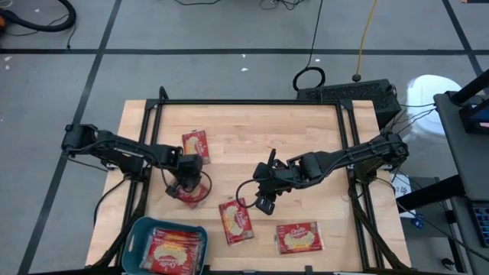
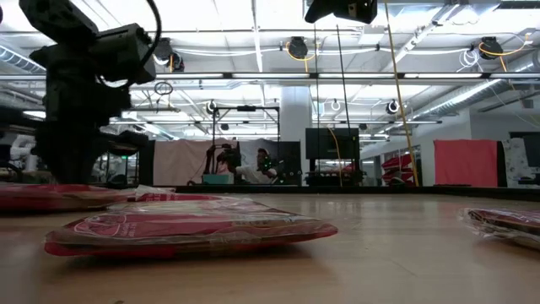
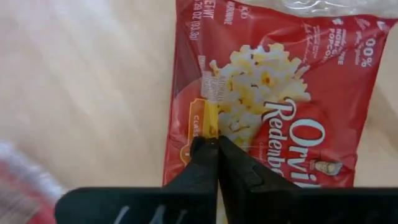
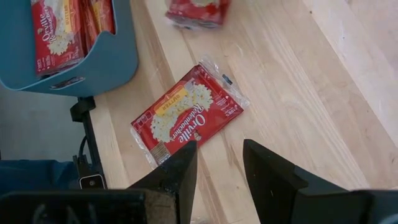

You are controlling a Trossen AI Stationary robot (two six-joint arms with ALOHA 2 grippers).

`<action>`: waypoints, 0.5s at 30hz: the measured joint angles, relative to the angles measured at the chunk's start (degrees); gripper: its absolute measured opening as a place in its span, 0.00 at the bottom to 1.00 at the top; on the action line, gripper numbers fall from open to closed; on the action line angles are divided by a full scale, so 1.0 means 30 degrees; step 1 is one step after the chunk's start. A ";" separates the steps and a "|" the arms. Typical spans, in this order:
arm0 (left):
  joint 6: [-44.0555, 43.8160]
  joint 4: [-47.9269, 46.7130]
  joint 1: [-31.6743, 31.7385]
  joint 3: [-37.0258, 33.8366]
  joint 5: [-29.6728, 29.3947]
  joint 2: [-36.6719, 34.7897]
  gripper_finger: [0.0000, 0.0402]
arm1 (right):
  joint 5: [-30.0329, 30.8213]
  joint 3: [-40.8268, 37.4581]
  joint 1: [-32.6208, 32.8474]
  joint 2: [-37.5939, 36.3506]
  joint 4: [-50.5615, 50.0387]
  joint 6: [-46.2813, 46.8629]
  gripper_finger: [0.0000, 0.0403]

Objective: Sort popcorn bags into baskets
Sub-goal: Put the popcorn sachet into the bin

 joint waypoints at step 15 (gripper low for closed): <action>-0.3540 -0.1494 0.0015 0.4122 -0.2037 -0.0475 0.01 | 0.0000 0.0000 0.0000 -0.0015 -0.0146 -0.0164 0.31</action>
